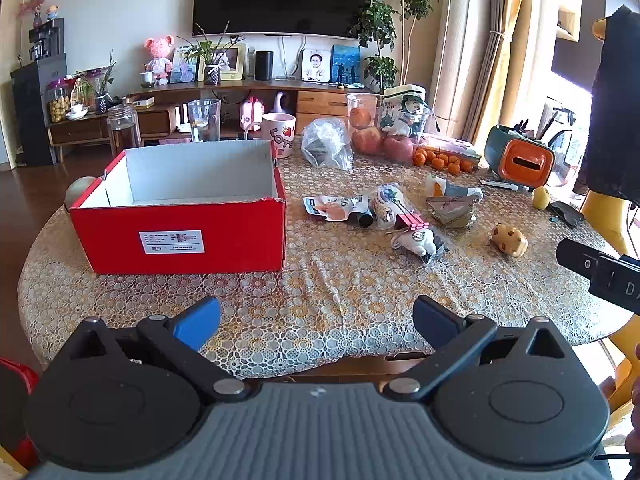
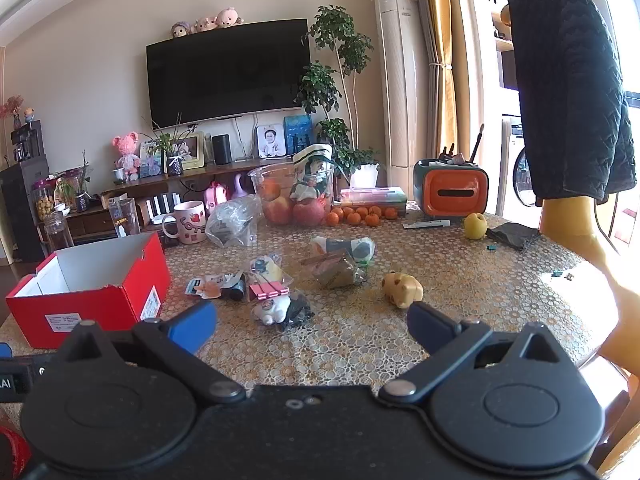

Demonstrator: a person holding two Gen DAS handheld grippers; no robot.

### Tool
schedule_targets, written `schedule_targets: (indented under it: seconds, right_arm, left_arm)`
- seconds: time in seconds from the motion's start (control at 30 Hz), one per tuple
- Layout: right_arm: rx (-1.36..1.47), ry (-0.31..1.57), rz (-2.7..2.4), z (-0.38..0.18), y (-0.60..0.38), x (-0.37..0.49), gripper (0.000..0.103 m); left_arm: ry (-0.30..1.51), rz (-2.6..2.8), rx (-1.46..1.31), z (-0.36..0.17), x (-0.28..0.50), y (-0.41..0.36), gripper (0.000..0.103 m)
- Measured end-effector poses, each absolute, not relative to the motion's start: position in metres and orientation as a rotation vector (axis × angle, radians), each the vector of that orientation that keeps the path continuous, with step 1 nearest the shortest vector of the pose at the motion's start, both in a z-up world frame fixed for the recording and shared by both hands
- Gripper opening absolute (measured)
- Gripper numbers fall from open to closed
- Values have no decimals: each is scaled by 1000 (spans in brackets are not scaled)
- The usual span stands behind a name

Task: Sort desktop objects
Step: 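Grasp the pink binder clip with the left tool while the right tool grasps the yellow squishy toy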

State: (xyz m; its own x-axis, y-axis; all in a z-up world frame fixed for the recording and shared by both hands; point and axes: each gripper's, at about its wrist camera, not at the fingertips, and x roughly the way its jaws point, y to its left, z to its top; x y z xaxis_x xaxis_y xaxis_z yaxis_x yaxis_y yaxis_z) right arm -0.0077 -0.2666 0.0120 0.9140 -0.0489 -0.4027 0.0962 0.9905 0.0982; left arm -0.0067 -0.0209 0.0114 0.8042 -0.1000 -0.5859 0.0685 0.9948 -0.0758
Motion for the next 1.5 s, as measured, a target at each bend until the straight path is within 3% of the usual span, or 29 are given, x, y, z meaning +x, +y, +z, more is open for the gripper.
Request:
schedule_targets:
  seconds: [0.6,1.07,1.37,1.5]
  right_arm:
    - [29,420,-62,-15,-312,55,103]
    - [-22,544,-99,-59,-373,140,102]
    - [-45,581,-121,-83,-390,181,98]
    - [-50,606,-106,-92,-393,193,88]
  left_arm:
    - [654,-189,-17,-17,69,-67,103]
    - [606,-229,76,-38,163,-134,103]
    - [667,-267,111,-66,220,-156,103]
    - [680,-285,116,-73,242,-164,103]
